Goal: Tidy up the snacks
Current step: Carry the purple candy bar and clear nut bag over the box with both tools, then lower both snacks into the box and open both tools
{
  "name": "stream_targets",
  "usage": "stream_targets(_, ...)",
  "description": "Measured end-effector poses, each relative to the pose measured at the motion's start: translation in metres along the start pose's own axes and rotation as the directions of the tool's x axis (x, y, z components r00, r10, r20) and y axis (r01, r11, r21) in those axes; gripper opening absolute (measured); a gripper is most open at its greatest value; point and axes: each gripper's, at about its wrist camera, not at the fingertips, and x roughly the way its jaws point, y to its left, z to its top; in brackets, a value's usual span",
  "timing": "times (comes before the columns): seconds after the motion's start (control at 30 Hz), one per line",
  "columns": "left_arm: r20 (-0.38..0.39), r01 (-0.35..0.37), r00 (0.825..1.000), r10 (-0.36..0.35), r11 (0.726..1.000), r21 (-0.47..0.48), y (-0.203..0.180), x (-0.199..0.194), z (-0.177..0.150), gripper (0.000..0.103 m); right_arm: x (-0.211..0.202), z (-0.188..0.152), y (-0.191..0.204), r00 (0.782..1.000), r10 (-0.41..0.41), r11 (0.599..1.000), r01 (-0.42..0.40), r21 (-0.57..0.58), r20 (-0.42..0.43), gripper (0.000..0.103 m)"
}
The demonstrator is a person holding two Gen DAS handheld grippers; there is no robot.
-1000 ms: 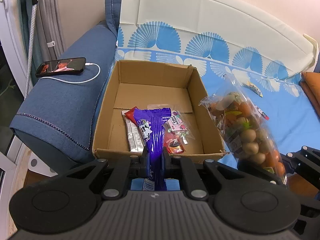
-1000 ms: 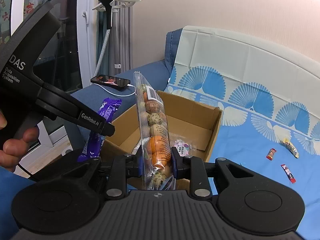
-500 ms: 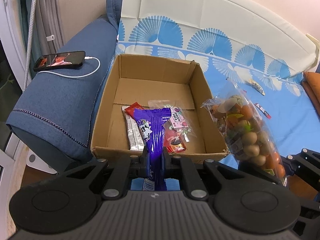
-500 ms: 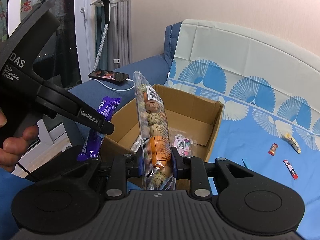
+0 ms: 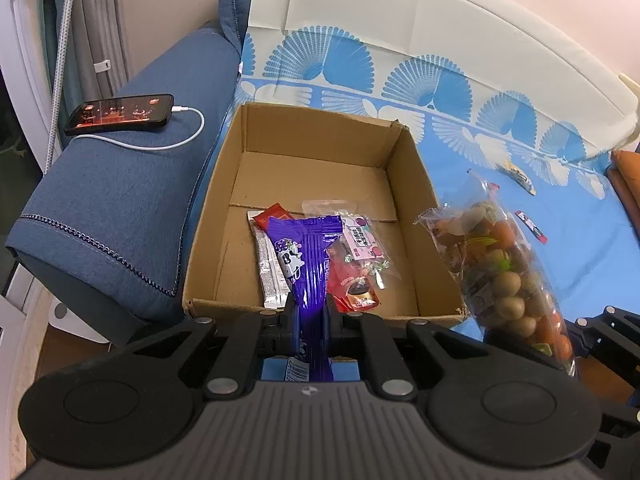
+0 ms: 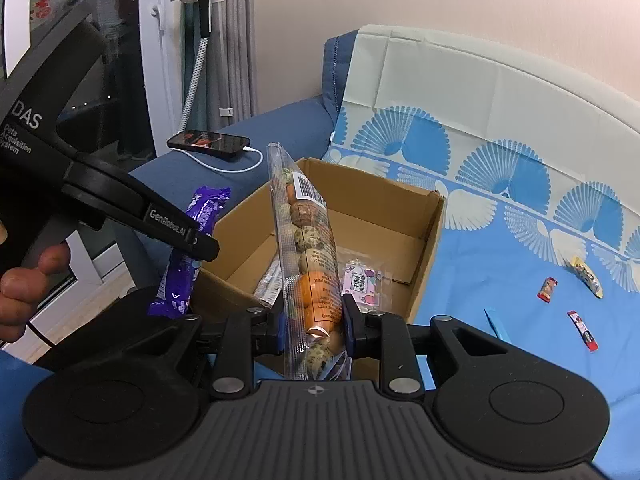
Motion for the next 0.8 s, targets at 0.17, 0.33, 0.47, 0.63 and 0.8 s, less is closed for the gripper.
stream_targets(0.17, -0.007, -0.002, 1.000, 0.002, 1.000, -0.009, 0.004, 0.006, 0.003, 0.011, 0.006, 0.002, -0.002, 1.000, -0.003, 1.000, 0.003, 0.010, -0.012, 0.027)
stream_targets(0.33, -0.018, -0.005, 1.000, 0.005, 1.000, -0.016, 0.006, 0.013, 0.006, 0.011, 0.011, 0.003, -0.004, 1.000, -0.002, 1.000, 0.003, 0.015, -0.024, 0.027)
stream_targets(0.47, -0.020, -0.009, 1.000, 0.009, 1.000, -0.019, 0.008, 0.018, 0.010, 0.011, 0.016, 0.005, -0.007, 1.000, -0.004, 1.000, 0.005, 0.024, -0.028, 0.027)
stream_targets(0.63, -0.025, -0.011, 1.000, 0.010, 1.000, -0.017, 0.011, 0.027, 0.020, 0.011, 0.027, 0.008, -0.009, 0.999, -0.007, 0.999, 0.009, 0.039, -0.036, 0.027)
stream_targets(0.8, -0.033, -0.014, 0.999, 0.013, 1.000, -0.026, 0.013, 0.040, 0.034, 0.011, 0.040, 0.013, -0.013, 0.999, -0.005, 0.998, 0.008, 0.057, -0.047, 0.027)
